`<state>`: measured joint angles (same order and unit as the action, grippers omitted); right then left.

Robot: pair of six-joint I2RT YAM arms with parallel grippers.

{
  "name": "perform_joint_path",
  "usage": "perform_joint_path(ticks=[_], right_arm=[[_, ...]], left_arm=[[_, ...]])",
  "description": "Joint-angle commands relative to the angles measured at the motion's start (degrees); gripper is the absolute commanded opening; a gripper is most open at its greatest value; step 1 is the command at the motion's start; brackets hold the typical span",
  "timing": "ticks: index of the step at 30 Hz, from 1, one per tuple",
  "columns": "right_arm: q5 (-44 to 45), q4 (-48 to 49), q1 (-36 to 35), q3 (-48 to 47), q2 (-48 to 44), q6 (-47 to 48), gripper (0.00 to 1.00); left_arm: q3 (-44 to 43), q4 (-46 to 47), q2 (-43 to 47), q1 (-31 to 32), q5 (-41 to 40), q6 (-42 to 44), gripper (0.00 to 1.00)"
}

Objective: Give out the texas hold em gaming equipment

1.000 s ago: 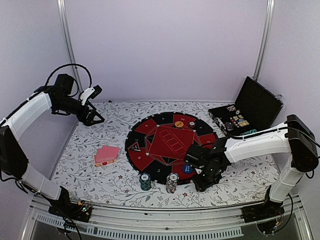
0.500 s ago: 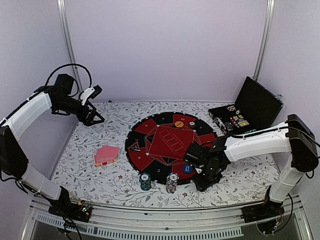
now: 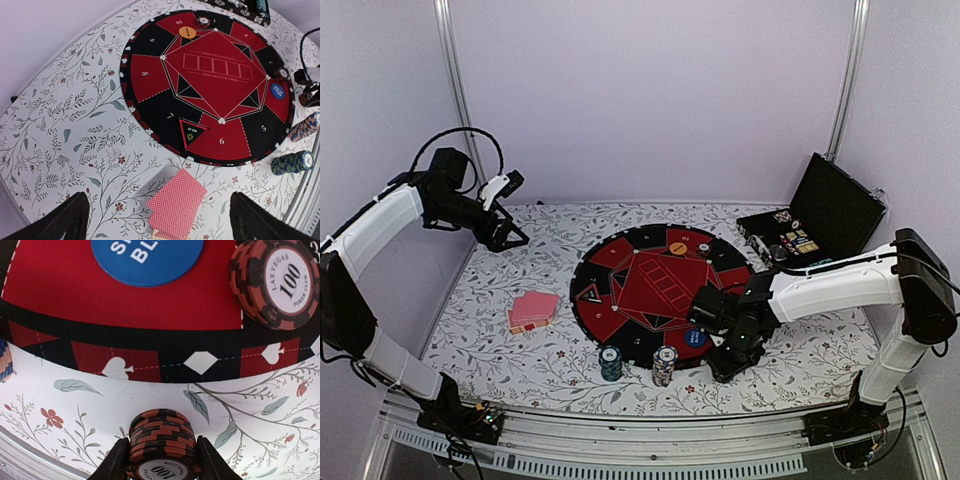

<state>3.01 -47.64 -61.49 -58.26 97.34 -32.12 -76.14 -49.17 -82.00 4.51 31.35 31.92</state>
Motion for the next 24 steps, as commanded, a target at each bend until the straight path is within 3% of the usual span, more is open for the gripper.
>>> perform_joint_path(ticks=[1,7,15,24], right_arm=[[1.8,-2.0,-0.4,-2.3,-1.3,-0.1,0.18],[2.5,-5.3,-0.3,-6.7,-2.4,0.0,0.14],[3.8,-8.2,-0.3,-14.5,-0.9,2.2,0.15],[6.6,-8.7,0.9,-35.8,13.9,8.6,0.14]], left_arm=[[-1.1,-0.2,0.5,0.6,0.8,0.3,1.00],[-1.0,-0.2,0.5,0.6,0.6,0.5,1.00],[-0.6,-0.1,0.9,0.6,0.6,0.6,1.00],[-0.1,0.1,1.3,0.6,1.2,0.3,1.00]])
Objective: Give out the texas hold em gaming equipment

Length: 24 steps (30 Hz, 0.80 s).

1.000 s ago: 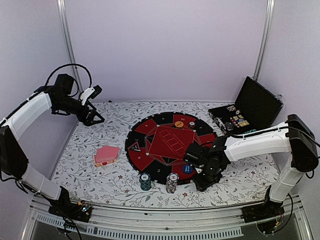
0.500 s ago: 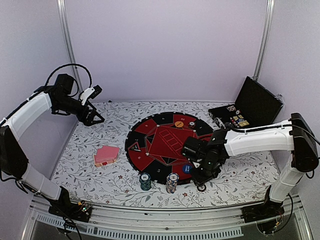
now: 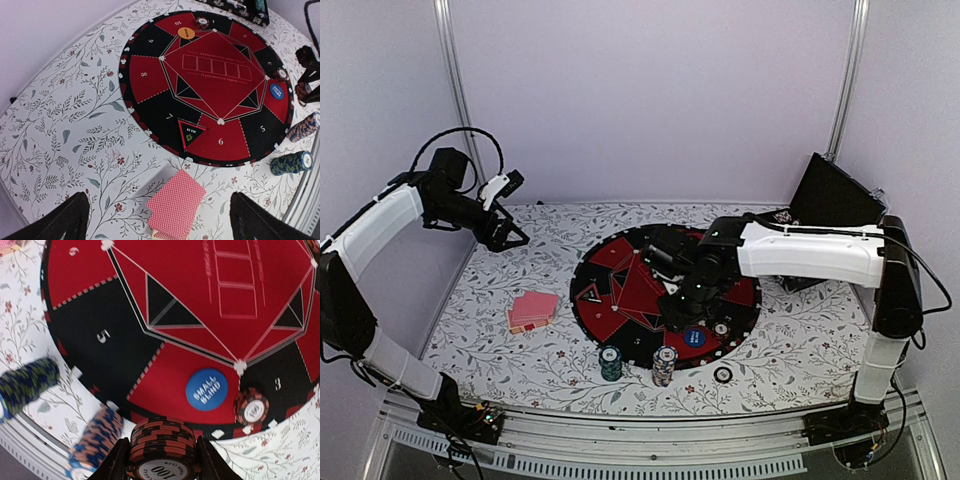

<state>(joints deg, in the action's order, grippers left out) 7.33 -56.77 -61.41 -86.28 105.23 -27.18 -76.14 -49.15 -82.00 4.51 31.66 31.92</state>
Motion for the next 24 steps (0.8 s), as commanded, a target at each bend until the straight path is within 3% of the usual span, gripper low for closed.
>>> perform_joint_path(ticks=[1,12,24], right_arm=[[2.2,0.7,1.4,-10.3,8.2,4.3,0.14],[-3.7,2.1,2.9,-45.3,34.5,10.9,0.14],[-6.7,7.7,3.0,-46.7,41.2,11.2,0.15]], left_arm=[[0.1,0.2,1.5,0.6,0.9,0.3,1.00],[1.3,1.5,1.7,0.5,2.0,0.2,1.00],[2.1,2.8,1.5,0.5,2.7,0.2,1.00]])
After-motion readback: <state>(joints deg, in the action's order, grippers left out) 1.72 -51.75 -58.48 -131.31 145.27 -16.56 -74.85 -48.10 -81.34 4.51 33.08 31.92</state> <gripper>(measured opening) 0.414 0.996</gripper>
